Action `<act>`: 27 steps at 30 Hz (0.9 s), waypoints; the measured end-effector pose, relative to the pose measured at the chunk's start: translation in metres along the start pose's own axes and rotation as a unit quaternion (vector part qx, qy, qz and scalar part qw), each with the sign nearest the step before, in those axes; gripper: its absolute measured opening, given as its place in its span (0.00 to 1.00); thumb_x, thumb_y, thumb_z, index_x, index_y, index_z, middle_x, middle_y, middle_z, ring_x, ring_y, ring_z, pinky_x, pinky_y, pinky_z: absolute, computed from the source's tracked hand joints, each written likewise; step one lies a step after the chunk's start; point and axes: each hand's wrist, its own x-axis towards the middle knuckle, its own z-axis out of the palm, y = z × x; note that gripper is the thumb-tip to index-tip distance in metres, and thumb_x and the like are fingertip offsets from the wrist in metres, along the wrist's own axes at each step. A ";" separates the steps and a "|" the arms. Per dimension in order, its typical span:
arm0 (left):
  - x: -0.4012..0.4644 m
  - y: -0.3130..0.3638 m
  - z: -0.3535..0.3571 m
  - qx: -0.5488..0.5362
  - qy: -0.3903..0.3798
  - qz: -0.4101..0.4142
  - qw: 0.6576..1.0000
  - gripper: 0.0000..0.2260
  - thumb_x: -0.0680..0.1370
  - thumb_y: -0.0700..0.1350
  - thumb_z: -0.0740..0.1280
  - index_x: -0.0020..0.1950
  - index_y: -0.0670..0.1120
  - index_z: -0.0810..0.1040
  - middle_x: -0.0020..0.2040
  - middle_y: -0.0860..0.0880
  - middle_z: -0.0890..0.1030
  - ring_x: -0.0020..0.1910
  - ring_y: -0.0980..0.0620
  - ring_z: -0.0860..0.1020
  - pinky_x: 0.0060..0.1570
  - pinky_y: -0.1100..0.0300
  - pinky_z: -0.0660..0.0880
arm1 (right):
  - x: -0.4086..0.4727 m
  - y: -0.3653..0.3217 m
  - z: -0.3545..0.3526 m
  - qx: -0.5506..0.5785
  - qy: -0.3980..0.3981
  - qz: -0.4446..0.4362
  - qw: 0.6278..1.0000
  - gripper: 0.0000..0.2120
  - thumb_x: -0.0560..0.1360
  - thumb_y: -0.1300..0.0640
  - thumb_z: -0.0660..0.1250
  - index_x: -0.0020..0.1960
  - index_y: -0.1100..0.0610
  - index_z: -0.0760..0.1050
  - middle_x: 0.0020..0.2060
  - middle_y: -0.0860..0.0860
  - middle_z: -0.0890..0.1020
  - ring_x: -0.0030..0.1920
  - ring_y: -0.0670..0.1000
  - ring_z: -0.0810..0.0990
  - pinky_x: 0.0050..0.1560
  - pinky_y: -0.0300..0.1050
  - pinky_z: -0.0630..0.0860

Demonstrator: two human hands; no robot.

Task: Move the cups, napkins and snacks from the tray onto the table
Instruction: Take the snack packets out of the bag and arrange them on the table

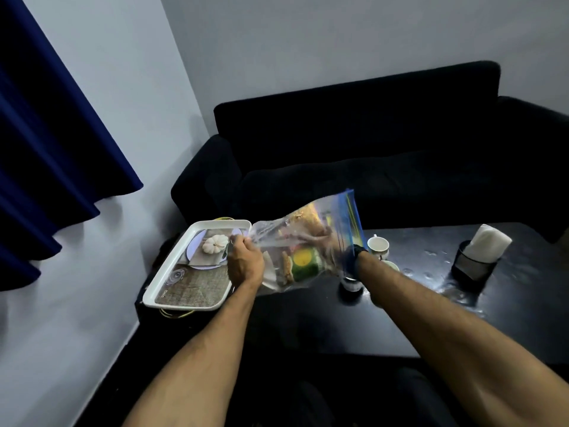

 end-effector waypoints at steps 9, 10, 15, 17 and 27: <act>0.021 -0.013 -0.029 -0.129 -0.097 -0.101 0.982 0.19 0.76 0.63 0.64 0.44 0.46 0.76 0.44 0.43 0.82 0.39 0.46 0.77 0.38 0.57 0.72 | -0.006 -0.006 -0.028 0.037 -0.023 -0.033 0.999 0.14 0.84 0.61 0.55 0.63 0.64 0.74 0.49 0.58 0.85 0.43 0.53 0.85 0.45 0.49 0.83; 0.020 -0.009 -0.031 -0.148 -0.158 -0.141 0.966 0.22 0.73 0.66 0.66 0.44 0.46 0.76 0.42 0.46 0.81 0.39 0.47 0.78 0.39 0.58 0.74 | -0.008 -0.005 -0.029 0.029 -0.014 -0.028 0.999 0.13 0.83 0.60 0.56 0.64 0.64 0.73 0.48 0.58 0.84 0.42 0.52 0.85 0.42 0.48 0.83; 0.021 -0.017 -0.028 -0.105 -0.154 -0.132 0.973 0.09 0.75 0.47 0.71 0.40 0.43 0.77 0.35 0.47 0.80 0.30 0.50 0.78 0.30 0.61 0.75 | -0.004 0.006 -0.033 -0.016 0.009 -0.048 0.999 0.08 0.78 0.65 0.65 0.56 0.62 0.78 0.42 0.53 0.86 0.44 0.55 0.83 0.42 0.45 0.81; 0.020 -0.015 -0.033 -0.040 -0.078 -0.102 0.991 0.10 0.77 0.49 0.68 0.40 0.44 0.79 0.31 0.50 0.77 0.26 0.54 0.73 0.25 0.65 0.66 | -0.006 0.005 -0.032 0.020 0.025 -0.044 0.999 0.13 0.76 0.60 0.69 0.59 0.63 0.77 0.48 0.58 0.84 0.47 0.60 0.82 0.50 0.54 0.81; 0.056 -0.054 -0.069 -0.077 0.037 -0.139 0.987 0.17 0.79 0.51 0.60 0.45 0.38 0.81 0.47 0.34 0.83 0.46 0.34 0.80 0.48 0.47 0.77 | -0.002 0.022 -0.064 0.014 0.152 -0.042 0.987 0.20 0.73 0.53 0.74 0.60 0.61 0.76 0.51 0.58 0.84 0.48 0.56 0.84 0.50 0.50 0.81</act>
